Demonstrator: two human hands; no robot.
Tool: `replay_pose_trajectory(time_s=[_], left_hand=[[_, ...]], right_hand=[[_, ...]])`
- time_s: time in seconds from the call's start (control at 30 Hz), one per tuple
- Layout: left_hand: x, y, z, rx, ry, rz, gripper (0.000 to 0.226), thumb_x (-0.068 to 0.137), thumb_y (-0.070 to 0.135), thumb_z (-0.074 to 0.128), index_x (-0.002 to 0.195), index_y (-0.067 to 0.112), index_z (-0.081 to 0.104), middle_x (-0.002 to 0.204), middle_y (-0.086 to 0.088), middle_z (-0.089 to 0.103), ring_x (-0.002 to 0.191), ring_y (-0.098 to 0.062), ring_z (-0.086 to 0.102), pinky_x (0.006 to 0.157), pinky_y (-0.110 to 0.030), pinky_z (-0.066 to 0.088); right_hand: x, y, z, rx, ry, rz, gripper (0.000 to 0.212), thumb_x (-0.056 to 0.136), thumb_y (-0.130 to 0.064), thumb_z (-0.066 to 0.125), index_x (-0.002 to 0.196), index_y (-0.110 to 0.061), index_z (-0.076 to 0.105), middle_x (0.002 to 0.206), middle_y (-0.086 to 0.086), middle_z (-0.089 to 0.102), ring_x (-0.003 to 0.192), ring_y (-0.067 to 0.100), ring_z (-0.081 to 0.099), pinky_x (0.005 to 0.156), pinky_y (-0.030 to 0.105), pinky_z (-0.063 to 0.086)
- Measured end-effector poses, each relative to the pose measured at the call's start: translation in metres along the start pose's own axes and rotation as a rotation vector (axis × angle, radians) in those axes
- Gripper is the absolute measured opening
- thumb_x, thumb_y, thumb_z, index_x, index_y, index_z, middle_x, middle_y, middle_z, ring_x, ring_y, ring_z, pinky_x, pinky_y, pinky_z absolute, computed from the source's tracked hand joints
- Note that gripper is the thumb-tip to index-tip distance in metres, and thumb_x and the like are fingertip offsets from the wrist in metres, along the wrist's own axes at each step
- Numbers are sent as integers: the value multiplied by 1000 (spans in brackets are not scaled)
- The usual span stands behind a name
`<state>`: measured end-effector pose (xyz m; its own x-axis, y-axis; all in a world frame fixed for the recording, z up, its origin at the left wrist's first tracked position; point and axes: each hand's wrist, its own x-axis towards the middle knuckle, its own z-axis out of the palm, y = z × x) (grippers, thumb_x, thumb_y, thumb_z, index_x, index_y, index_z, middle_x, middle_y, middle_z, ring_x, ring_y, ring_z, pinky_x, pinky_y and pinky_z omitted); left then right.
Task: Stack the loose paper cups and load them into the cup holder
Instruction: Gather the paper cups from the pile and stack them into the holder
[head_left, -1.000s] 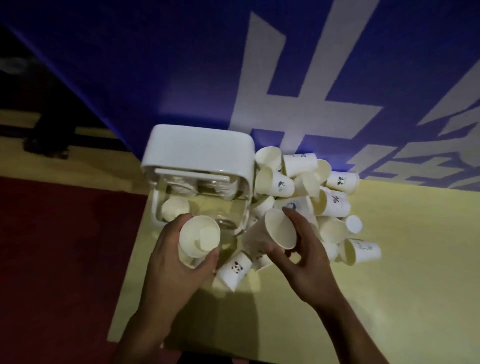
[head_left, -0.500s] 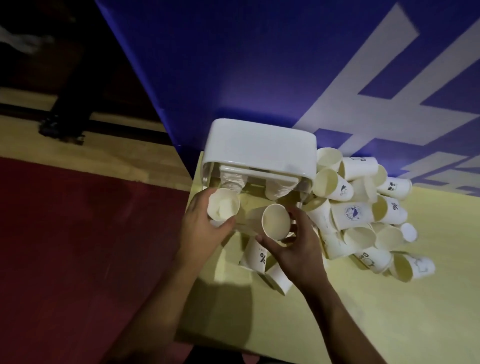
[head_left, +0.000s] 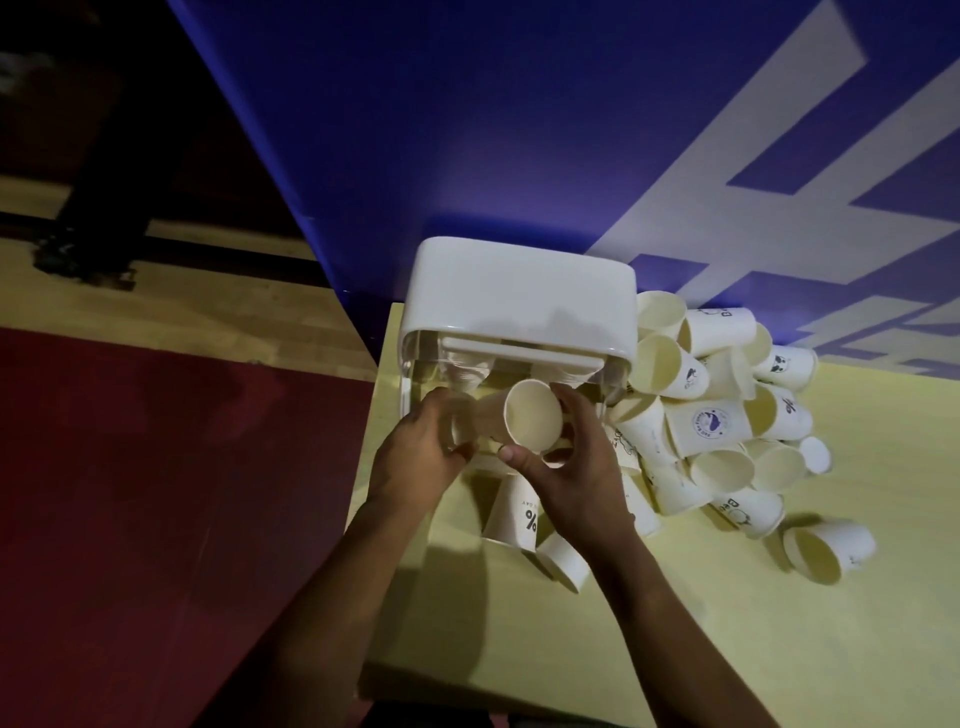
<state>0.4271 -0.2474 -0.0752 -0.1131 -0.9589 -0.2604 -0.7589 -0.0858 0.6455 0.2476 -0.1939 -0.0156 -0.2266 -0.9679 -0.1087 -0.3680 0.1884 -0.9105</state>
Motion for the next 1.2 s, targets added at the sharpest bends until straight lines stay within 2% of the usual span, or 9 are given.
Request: replay_pose_trajectory(time_s=[0.07,0.17,0.3,0.43,0.57,0.7,1.03,1.13,1.2], left_hand=[[4,-3,2,-5,-21,-8,65,79,40,84,130,43,45,115,7,69,100,-20,69,68,-28,50],[5,-6,1,-41,-44,-11,73,77,45,84,138,35,44,118,6,69,104,-17,68,75,-30,55],[-8,-14,-8,-198,-32,-32,68,84,23,80,143,29,47,112,23,62,93,13,60,73,0,39],[-12,-21,-7,-339,74,-164,43,101,20,58,141,35,54,124,11,68,113,-9,64,83,-19,45],[-9,-10,-6,-377,74,-170,34,108,31,44,139,32,58,120,7,70,104,-12,66,83,-21,49],[-4,-11,-2,-260,26,-134,39,108,26,45,146,30,54,125,0,70,105,-14,66,83,-22,49],[-6,-12,2,-143,42,-75,44,103,17,53,146,27,52,128,-1,68,107,-18,66,83,-23,46],[-13,-5,-3,-113,103,-27,43,101,19,56,144,23,54,129,-1,66,102,-11,61,82,-22,43],[-21,3,-3,-80,151,20,44,100,18,58,143,17,55,140,-1,61,113,-14,61,90,-20,43]], right_hand=[[4,-2,6,-35,-17,-16,62,78,-53,82,128,-54,45,126,-35,55,117,0,57,88,28,55],[9,1,18,-88,-49,-47,70,81,-53,82,139,-37,47,135,-23,55,121,6,57,90,35,57],[17,9,33,-163,-103,-54,79,79,-51,84,145,-34,45,139,-19,53,122,5,56,90,39,57],[25,18,48,-219,-149,-52,85,72,-56,85,144,-31,47,136,-14,57,121,10,57,94,32,51],[32,29,60,-301,-220,-19,88,80,-59,78,153,-25,42,145,-3,54,129,17,53,100,33,47],[35,41,64,-397,-323,22,83,91,-55,69,159,-25,32,157,0,46,139,23,47,109,38,44],[28,45,62,-419,-339,49,82,97,-53,62,163,-36,18,151,2,51,133,24,51,101,42,51],[20,43,48,-400,-290,54,77,99,-53,59,163,-28,24,153,5,50,136,25,50,102,39,50],[11,46,34,-384,-226,46,70,100,-49,59,160,-24,34,150,5,54,133,25,54,100,39,52]])
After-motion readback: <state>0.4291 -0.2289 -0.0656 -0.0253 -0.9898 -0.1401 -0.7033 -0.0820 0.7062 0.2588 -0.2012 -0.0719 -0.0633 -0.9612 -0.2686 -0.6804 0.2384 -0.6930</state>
